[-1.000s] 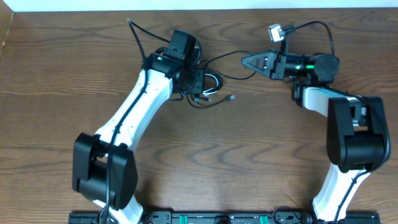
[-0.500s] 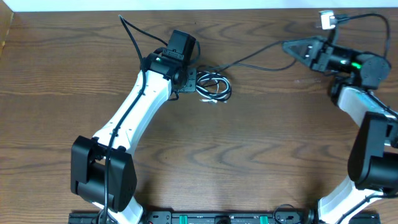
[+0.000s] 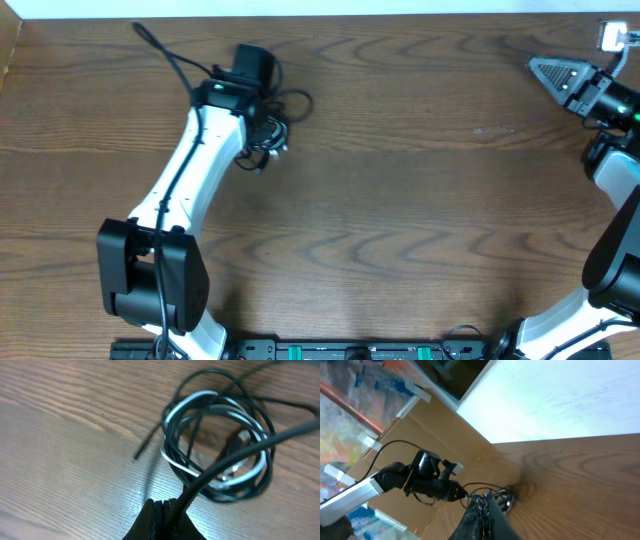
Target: Untangle cables
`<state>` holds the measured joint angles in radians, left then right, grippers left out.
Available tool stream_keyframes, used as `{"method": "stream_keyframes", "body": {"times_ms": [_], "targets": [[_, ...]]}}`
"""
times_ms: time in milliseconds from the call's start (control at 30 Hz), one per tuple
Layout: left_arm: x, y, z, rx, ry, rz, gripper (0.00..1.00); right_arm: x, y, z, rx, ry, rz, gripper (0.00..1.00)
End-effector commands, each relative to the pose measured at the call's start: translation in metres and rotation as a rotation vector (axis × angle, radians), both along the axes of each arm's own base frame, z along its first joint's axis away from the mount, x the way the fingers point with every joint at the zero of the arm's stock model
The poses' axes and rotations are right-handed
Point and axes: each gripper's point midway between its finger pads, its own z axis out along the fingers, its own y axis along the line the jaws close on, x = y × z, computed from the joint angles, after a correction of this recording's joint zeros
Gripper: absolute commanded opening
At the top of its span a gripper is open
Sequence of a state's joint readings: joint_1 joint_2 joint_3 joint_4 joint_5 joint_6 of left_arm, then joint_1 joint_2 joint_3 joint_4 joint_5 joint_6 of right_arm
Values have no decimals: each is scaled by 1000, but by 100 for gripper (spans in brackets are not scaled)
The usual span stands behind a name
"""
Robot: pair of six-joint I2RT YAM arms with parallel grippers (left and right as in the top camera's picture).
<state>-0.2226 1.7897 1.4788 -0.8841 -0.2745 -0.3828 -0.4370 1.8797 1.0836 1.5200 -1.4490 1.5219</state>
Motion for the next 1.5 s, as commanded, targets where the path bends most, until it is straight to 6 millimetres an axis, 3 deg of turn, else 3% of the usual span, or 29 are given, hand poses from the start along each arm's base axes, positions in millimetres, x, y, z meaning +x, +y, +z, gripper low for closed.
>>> {"method": "stream_keyframes", "body": {"times_ms": [0, 167, 267, 367, 400, 433, 567, 667, 700, 800, 933, 1000, 1033, 1100, 1200, 1233, 1267, 1300, 1333, 1367, 1400, 1433, 1467], "targets": [[0, -6, -6, -85, 13, 13, 7, -9, 7, 9, -41, -18, 38, 1], [5, -16, -6, -137, -2, -12, 7, -12, 22, 3, -54, 16, 100, 3], [5, -54, -4, -322, 17, -139, 7, -13, 29, 2, -58, 14, 121, 18], [10, -74, 18, -426, -10, -189, 7, -13, 36, 1, -54, 26, 138, 49], [14, -79, 36, -457, -35, -206, 8, -11, 38, -1, -53, 30, 144, 60], [16, -84, 49, -482, -51, -220, 7, -11, 39, -2, -51, 35, 147, 63], [12, -97, 122, -560, -104, -269, 7, -1, 45, -13, -20, 87, 154, 65], [7, -96, 172, -561, -169, -294, 7, 7, 53, -27, -3, 130, 159, 65], [4, -95, 206, -564, -239, -315, 7, 11, 61, -38, 1, 155, 163, 65], [6, -95, 254, -569, -374, -349, 7, 17, 73, -56, -3, 190, 154, 65], [28, -82, 315, -500, -632, -346, 7, 22, 92, -82, -58, 191, 130, 66], [39, -72, 331, -449, -718, -312, 7, 22, 101, -94, -90, 202, 123, 70], [45, -68, 333, -430, -742, -296, 7, 22, 106, -102, -109, 217, 114, 71], [48, -76, 311, -544, -664, -199, 8, 25, 116, -127, -166, 305, 56, 72], [34, -117, 269, -662, -458, -306, 7, 28, 121, -139, -203, 344, 20, 73], [37, -118, 259, -596, -445, -357, 7, 28, 123, -140, -207, 343, 19, 74], [44, -106, 248, -489, -438, -346, 7, 29, 124, -140, -208, 344, 18, 75], [51, -86, 234, -405, -423, -242, 7, 29, 125, -140, -209, 343, 19, 74], [50, -80, 223, -433, -385, -130, 7, 28, 125, -139, -208, 340, 21, 75], [43, -88, 214, -528, -325, -86, 7, 28, 125, -139, -208, 340, 22, 75], [36, -112, 210, -666, -255, -156, 7, 28, 125, -139, -209, 339, 22, 76], [33, -134, 213, -756, -226, -276, 7, 28, 126, -139, -209, 339, 23, 81], [35, -152, 216, -814, -226, -398, 7, 28, 127, -139, -213, 332, 27, 93]]}}
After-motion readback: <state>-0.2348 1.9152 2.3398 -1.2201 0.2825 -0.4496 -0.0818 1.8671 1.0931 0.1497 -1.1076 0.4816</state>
